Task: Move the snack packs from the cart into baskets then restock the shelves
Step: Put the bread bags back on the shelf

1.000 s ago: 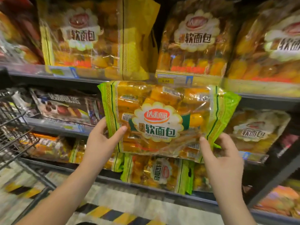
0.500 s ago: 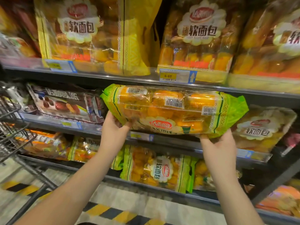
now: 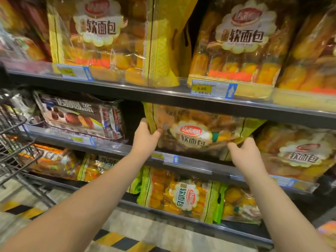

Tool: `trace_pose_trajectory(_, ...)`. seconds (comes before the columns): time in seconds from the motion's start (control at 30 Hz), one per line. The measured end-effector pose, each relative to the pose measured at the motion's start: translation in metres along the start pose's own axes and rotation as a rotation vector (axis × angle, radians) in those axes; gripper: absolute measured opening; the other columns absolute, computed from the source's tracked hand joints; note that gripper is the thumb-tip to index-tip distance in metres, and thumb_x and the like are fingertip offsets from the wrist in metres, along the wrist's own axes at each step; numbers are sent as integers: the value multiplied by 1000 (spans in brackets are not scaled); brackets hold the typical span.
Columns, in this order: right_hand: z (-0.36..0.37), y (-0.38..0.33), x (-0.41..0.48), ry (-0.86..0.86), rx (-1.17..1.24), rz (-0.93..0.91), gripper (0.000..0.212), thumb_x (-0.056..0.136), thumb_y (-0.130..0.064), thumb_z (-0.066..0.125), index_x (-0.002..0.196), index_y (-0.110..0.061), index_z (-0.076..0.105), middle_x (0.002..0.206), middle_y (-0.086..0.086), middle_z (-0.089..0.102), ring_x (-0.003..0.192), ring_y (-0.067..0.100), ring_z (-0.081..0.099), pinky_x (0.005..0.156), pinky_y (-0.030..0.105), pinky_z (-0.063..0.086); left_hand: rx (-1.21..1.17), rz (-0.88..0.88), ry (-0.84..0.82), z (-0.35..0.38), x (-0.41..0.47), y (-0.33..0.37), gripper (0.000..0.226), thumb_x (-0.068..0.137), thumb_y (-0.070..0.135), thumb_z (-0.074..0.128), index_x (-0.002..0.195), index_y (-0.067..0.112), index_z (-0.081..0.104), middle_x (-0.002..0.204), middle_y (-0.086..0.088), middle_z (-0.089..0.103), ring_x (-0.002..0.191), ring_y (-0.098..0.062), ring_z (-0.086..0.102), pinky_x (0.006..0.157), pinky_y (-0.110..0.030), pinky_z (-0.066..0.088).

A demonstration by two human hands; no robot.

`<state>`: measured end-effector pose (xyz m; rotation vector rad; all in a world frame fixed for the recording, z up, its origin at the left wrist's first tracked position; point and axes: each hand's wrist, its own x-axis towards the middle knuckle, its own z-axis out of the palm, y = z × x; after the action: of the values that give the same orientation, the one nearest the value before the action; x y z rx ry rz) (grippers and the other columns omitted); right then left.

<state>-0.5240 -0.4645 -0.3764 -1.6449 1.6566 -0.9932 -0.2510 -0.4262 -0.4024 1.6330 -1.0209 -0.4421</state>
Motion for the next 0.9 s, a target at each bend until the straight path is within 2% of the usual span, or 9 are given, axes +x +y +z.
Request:
trace_pose_trajectory(0.07, -1, -2, 8, 9, -9, 37, 22, 100, -24, 56, 105, -4, 48, 76, 2, 44, 65, 16, 42, 55, 33, 31, -36, -27, -19, 3, 7, 1, 28, 95, 16, 71, 116, 23, 53, 102, 6, 69, 100, -17, 64, 80, -26, 47)
trace_pose_trajectory(0.17, 3, -2, 13, 3, 19, 94, 43, 101, -26, 55, 131, 4, 50, 81, 8, 54, 66, 20, 46, 59, 33, 36, -111, -79, -74, 5, 17, 1, 35, 97, 17, 69, 129, 21, 55, 112, 7, 68, 108, -15, 63, 82, -22, 45)
trace_pose_trajectory(0.27, 5, -1, 16, -22, 10, 108, 53, 104, -29, 50, 149, -2, 40, 121, 16, 61, 76, 20, 53, 72, 33, 42, -93, -109, -137, 2, 26, 0, 44, 97, 22, 70, 138, 22, 55, 120, 7, 66, 114, -15, 61, 77, -16, 42)
trace_pose_trajectory(0.33, 7, -1, 15, -19, -3, 108, 56, 104, -31, 48, 152, -4, 36, 131, 18, 58, 88, 24, 60, 77, 35, 46, -41, -114, -168, -2, 28, -1, 47, 97, 25, 70, 142, 22, 54, 124, 7, 64, 116, -14, 58, 86, -21, 43)
trace_pose_trajectory(0.4, 10, 1, 14, -8, -11, 101, 56, 105, -32, 47, 151, -3, 37, 128, 19, 59, 98, 29, 60, 83, 38, 44, 7, -123, -187, -5, 27, -1, 50, 98, 26, 69, 144, 20, 51, 123, 7, 61, 113, -13, 55, 91, -27, 41)
trace_pose_trajectory(0.47, 12, 2, 12, -2, -1, 100, 56, 104, -32, 48, 151, -3, 37, 108, 14, 61, 82, 22, 56, 78, 37, 42, 33, -131, -197, -7, 28, -1, 52, 99, 28, 68, 146, 19, 49, 123, 5, 63, 115, -16, 57, 92, -29, 41)
trace_pose_trajectory(0.57, 11, 5, 13, 22, -29, 96, 53, 104, -37, 48, 142, -1, 47, 82, 6, 58, 72, 22, 53, 68, 35, 40, 60, -145, -201, -7, 27, 2, 47, 101, 30, 64, 144, 19, 50, 120, 5, 62, 116, -17, 59, 90, -29, 43)
trace_pose_trajectory(0.73, 7, 5, 7, 87, -108, -8, 41, 106, -42, 40, 92, -6, 54, 76, 13, 60, 79, 35, 57, 68, 40, 41, 102, -127, -171, -10, 23, 7, 35, 105, 29, 56, 138, 18, 56, 121, 1, 64, 105, -16, 59, 83, -27, 44)
trace_pose_trajectory(0.9, 8, 6, 7, 109, -122, -25, 39, 106, -37, 42, 91, -3, 53, 77, 12, 59, 77, 33, 54, 70, 40, 41, 158, -114, -161, -12, 23, 7, 37, 106, 32, 54, 140, 19, 53, 117, 1, 64, 91, -9, 60, 67, -20, 43)
